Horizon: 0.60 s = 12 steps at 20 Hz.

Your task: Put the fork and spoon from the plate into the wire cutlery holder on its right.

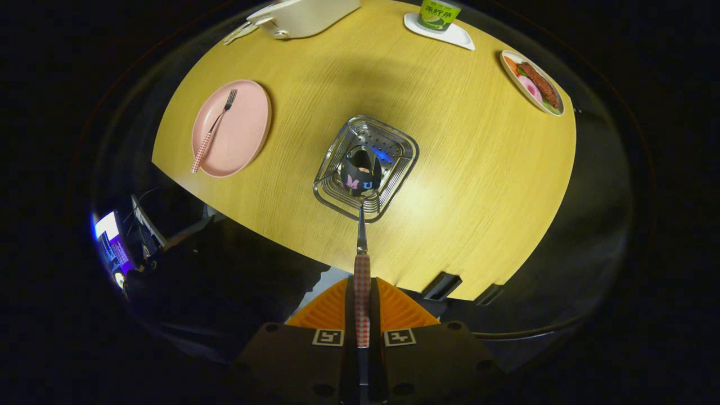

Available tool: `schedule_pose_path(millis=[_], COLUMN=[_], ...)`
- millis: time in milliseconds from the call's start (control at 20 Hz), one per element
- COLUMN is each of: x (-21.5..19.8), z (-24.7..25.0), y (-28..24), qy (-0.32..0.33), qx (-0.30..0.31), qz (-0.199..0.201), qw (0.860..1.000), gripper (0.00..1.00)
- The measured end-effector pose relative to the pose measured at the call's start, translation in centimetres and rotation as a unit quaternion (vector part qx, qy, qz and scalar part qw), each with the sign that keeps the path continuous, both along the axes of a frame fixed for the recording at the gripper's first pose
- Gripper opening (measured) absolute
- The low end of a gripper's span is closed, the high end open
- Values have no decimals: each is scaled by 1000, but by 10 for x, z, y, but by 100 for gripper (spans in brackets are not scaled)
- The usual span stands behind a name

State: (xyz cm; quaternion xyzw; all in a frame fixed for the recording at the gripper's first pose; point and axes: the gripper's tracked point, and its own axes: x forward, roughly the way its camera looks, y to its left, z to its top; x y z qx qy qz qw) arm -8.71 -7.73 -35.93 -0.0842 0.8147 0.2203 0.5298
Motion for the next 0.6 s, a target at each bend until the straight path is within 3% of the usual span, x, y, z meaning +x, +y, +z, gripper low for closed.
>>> schedule_pose_path(millis=[600], x=[20], z=[-40], y=[18], qy=[60], qx=[-43], qz=[2], qw=[997], gripper=[13])
